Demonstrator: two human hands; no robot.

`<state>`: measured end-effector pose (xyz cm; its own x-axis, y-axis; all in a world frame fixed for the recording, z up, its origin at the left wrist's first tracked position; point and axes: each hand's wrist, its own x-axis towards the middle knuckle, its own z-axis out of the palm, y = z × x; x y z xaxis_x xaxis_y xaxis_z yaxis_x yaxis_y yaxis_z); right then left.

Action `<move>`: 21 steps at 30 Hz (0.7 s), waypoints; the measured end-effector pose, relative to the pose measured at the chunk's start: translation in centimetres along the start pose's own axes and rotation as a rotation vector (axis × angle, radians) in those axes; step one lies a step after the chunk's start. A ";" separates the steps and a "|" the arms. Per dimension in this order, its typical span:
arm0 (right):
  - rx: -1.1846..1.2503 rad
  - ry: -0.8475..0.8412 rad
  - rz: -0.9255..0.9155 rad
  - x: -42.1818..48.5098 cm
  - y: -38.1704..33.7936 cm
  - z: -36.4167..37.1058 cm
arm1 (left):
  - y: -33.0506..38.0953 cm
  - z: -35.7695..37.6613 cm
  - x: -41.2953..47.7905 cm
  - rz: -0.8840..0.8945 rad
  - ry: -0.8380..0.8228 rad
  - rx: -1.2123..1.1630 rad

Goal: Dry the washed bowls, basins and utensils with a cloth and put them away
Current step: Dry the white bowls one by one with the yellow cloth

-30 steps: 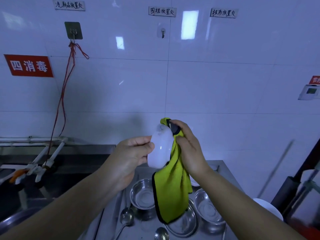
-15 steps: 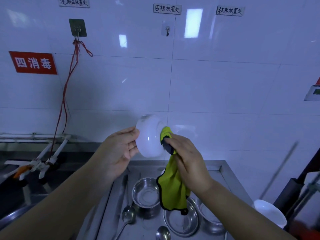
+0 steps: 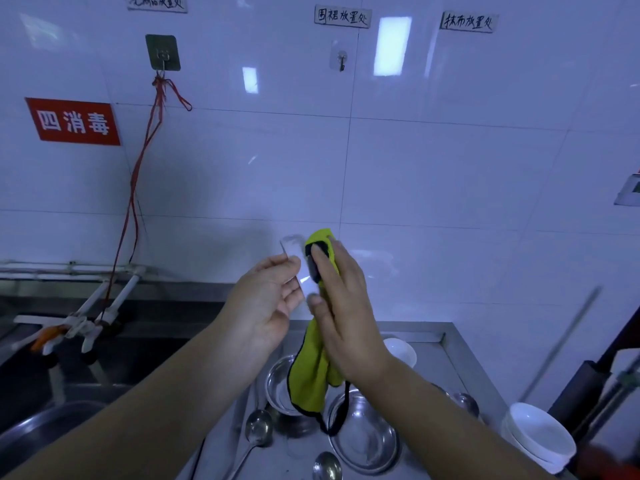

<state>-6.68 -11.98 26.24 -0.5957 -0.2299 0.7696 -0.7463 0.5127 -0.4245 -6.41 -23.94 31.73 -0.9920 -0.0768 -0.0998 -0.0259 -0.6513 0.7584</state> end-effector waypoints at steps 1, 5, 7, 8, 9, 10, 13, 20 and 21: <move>-0.025 0.010 -0.036 -0.7 0.6 0.2 | 0.3 0.1 -0.1 -0.013 -0.008 -0.035; 0.091 0.051 0.019 -2.8 2.3 0.3 | 1.5 0.4 -0.6 -0.016 -0.041 -0.162; 0.143 0.112 0.077 -2.5 2.0 0.2 | 1.5 0.4 -0.7 -0.010 -0.046 -0.174; 0.147 0.133 0.067 -2.0 1.6 0.1 | 1.3 0.4 -0.8 -0.012 -0.049 -0.176; 0.131 0.133 0.027 -1.5 1.1 0.0 | 0.9 0.4 -0.8 -0.017 -0.053 -0.179; 0.091 0.113 -0.037 -0.9 0.7 -0.1 | 0.5 0.4 -0.8 -0.026 -0.061 -0.182; -0.048 0.032 -0.182 0.2 0.0 0.4 | 0.1 0.7 -0.8 -0.040 -0.068 -0.170; 0.056 0.202 -0.086 -1.2 1.3 1.3 | 0.0 0.2 -0.9 -0.104 0.020 -0.291; 0.125 0.219 -0.034 -1.1 1.2 1.4 | 0.0 0.1 -1.0 -0.104 0.010 -0.299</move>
<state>-7.33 -12.22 24.20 -0.5014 -0.0533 0.8636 -0.8038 0.3981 -0.4421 -5.37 -23.77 31.85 -0.9848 -0.0044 -0.1739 -0.0882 -0.8493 0.5206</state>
